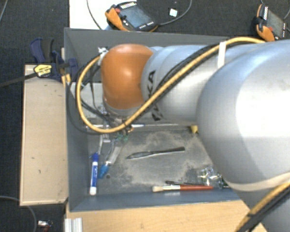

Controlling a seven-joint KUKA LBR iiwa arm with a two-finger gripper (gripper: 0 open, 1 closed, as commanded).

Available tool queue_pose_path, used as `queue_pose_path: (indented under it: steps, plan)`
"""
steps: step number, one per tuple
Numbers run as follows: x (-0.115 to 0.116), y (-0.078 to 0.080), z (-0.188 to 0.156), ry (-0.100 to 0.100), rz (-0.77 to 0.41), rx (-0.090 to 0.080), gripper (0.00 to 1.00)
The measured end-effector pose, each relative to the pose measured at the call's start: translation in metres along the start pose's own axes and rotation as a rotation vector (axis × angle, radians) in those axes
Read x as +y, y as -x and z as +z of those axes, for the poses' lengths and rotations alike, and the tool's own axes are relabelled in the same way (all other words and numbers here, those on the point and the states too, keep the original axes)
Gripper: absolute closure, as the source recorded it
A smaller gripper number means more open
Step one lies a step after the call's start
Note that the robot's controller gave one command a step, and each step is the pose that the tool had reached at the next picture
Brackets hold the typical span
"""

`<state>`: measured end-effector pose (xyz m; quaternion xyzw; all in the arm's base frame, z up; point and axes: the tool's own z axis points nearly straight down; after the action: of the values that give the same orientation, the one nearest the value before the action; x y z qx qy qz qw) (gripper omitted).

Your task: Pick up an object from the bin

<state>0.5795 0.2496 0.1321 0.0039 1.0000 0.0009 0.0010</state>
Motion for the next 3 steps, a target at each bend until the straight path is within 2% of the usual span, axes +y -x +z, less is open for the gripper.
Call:
queue_pose_path:
  steps: [2, 3]
  plan:
    - [-0.001, -0.002, -0.001, -0.001, 0.005, 0.003, 0.00]
    - [-0.019, 0.004, -0.027, 0.001, -0.150, -0.005, 0.00]
